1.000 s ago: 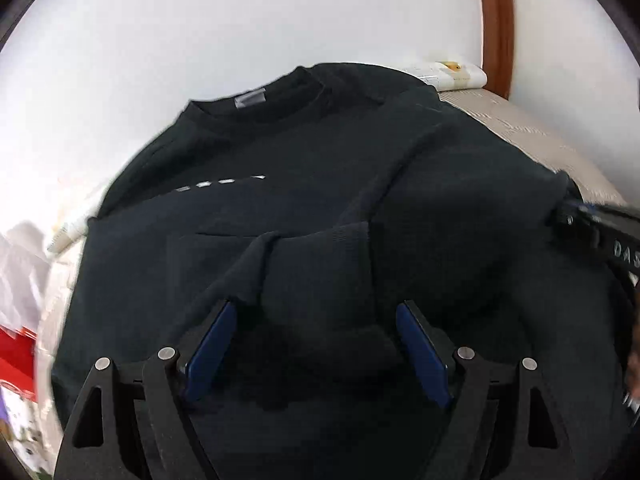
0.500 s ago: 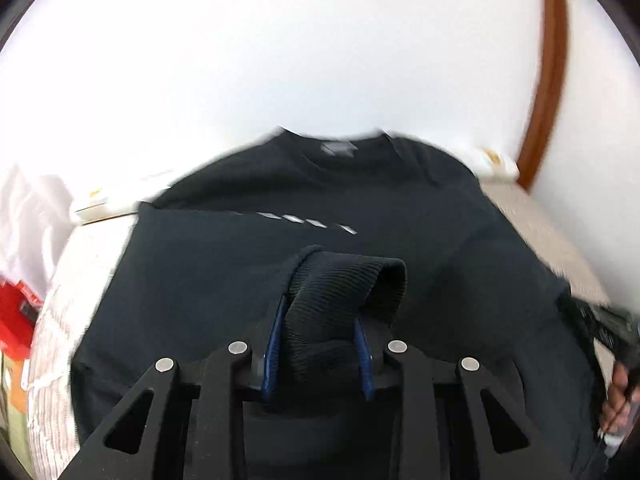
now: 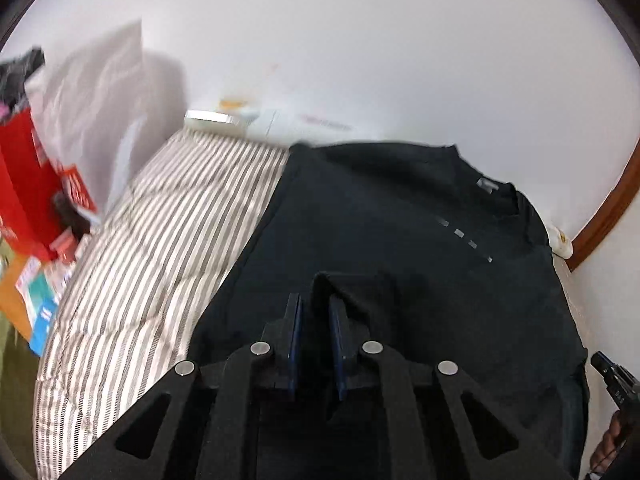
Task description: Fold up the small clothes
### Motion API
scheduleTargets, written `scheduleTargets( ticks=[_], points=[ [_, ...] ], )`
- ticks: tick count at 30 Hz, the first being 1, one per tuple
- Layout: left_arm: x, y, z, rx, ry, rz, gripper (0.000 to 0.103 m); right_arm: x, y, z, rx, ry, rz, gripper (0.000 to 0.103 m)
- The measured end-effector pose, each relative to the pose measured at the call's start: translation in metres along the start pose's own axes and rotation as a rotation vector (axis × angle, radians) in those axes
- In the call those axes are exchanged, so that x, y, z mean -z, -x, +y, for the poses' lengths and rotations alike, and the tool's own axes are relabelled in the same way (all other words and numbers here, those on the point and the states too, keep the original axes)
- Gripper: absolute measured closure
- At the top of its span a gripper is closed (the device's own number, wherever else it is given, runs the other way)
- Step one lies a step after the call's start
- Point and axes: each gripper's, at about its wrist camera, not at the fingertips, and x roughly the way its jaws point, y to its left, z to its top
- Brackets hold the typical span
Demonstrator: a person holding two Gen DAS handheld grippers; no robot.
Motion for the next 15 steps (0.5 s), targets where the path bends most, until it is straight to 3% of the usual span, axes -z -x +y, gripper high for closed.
scheduleTargets(
  ticks=[1, 4, 10, 15],
  points=[
    [0.000, -0.004, 0.002, 0.014, 0.006, 0.010, 0.085, 0.000, -0.001, 0.001, 0.001, 0.001, 0.000, 0.092],
    [0.000, -0.009, 0.008, 0.061, 0.010, 0.028, 0.055, -0.001, -0.003, 0.006, 0.028, 0.010, 0.000, 0.088],
    [-0.007, -0.028, 0.004, 0.081, -0.016, 0.044, 0.055, 0.004, 0.001, 0.005, 0.036, 0.004, 0.010, 0.087],
    [-0.009, -0.020, 0.013, 0.188, 0.049, 0.041, 0.055, 0.005, 0.005, 0.003, 0.069, 0.015, -0.017, 0.081]
  ],
)
